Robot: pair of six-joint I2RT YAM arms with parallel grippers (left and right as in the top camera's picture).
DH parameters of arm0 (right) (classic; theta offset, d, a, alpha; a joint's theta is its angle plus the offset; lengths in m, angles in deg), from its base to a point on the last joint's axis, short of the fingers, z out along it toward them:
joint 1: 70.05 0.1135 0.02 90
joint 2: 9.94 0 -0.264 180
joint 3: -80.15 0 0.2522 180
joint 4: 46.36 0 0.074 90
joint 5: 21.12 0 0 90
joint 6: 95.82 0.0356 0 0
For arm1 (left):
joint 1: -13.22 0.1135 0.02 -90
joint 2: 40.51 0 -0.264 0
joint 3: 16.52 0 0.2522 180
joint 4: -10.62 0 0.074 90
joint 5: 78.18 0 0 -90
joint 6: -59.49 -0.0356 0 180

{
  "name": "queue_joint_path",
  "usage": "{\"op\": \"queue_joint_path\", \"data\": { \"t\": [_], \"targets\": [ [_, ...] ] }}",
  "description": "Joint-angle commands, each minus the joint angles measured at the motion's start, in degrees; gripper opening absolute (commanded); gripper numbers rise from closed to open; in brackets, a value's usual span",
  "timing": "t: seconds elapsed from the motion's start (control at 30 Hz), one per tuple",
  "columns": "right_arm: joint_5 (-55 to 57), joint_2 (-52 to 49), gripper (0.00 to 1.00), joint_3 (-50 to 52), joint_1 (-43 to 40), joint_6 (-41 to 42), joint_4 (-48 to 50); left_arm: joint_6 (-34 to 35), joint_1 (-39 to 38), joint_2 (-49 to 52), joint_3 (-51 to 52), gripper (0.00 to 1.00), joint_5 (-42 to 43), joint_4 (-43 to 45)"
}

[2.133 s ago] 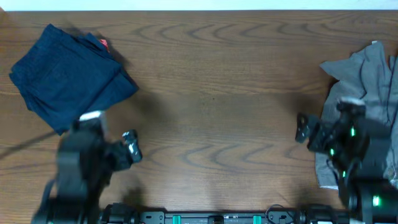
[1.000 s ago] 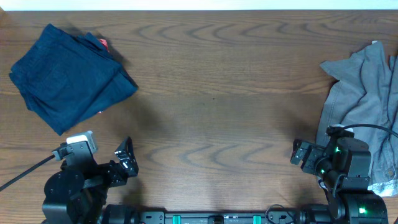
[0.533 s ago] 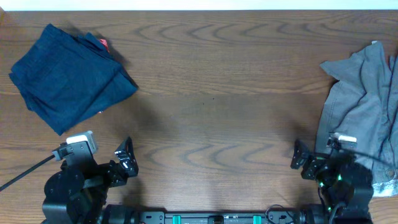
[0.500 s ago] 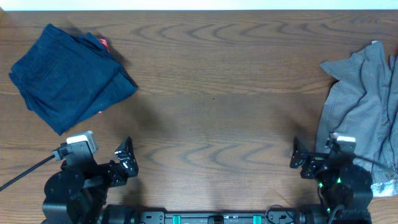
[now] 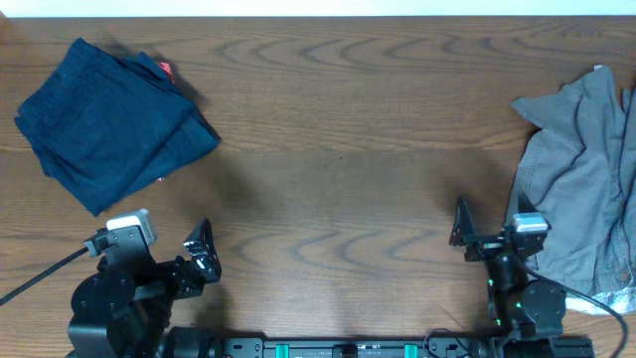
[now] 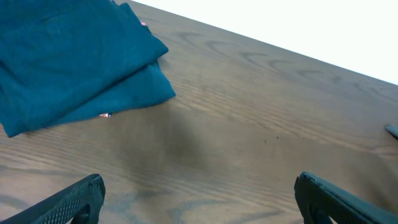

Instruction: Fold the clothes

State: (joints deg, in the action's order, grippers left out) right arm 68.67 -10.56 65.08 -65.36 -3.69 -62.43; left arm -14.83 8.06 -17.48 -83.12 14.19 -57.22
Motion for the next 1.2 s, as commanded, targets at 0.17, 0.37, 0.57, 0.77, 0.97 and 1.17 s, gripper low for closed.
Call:
{"op": "queue_joint_path", "data": {
  "t": [0.17,0.37,0.57,0.77,0.97,1.17],
  "targets": [
    [-0.44,0.35,0.99,0.98,1.07,-3.93,-1.95,0.31,-0.26,-0.31,0.17,0.98,-0.5,-0.07],
    [-0.46,0.35,0.99,0.98,1.07,-3.91,-1.92,0.31,-0.26,-0.31,0.17,0.98,-0.5,-0.07],
    [-0.44,0.33,0.99,0.98,1.07,-3.91,-1.92,0.31,-0.26,-0.31,0.17,0.98,-0.5,-0.07],
    [-0.46,0.35,0.99,0.98,1.07,-3.91,-1.92,0.31,-0.26,-0.31,0.17,0.98,-0.5,-0.07],
    [-0.44,0.35,0.99,0.98,1.07,-3.91,-1.92,0.31,-0.26,-0.31,0.17,0.98,-0.5,-0.07],
    [-0.44,0.33,0.99,0.98,1.07,-3.91,-1.92,0.31,-0.26,-0.31,0.17,0.98,-0.5,-0.04]
  ]
}}
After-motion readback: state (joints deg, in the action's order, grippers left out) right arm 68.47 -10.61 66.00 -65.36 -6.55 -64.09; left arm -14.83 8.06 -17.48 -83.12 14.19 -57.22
